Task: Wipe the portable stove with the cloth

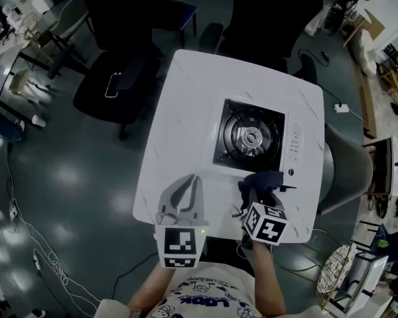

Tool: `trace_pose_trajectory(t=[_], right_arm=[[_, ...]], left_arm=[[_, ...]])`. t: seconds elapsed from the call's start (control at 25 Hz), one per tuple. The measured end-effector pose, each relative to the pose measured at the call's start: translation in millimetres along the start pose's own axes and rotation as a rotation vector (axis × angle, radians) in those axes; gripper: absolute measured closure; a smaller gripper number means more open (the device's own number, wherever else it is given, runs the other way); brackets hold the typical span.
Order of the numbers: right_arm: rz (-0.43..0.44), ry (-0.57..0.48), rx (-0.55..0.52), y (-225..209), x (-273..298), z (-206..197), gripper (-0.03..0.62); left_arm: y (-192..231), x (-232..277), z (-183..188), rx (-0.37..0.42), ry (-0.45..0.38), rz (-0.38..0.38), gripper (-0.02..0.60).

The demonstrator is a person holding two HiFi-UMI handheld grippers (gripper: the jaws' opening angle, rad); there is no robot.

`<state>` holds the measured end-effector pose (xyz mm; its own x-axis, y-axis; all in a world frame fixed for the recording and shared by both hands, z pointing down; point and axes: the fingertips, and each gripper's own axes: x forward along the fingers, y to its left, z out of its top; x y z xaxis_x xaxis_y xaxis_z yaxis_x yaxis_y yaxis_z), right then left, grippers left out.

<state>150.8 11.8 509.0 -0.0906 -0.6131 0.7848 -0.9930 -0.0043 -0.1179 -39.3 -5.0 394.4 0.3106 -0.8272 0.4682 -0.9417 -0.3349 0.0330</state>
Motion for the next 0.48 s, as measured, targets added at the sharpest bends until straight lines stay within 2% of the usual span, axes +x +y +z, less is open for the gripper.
trace_pose_trajectory(t=[0.48], right_arm=[[0.09, 0.025, -0.077, 45, 12, 4, 0.497]], left_arm=[[22, -9, -2, -0.028, -0.003, 0.056, 0.551]])
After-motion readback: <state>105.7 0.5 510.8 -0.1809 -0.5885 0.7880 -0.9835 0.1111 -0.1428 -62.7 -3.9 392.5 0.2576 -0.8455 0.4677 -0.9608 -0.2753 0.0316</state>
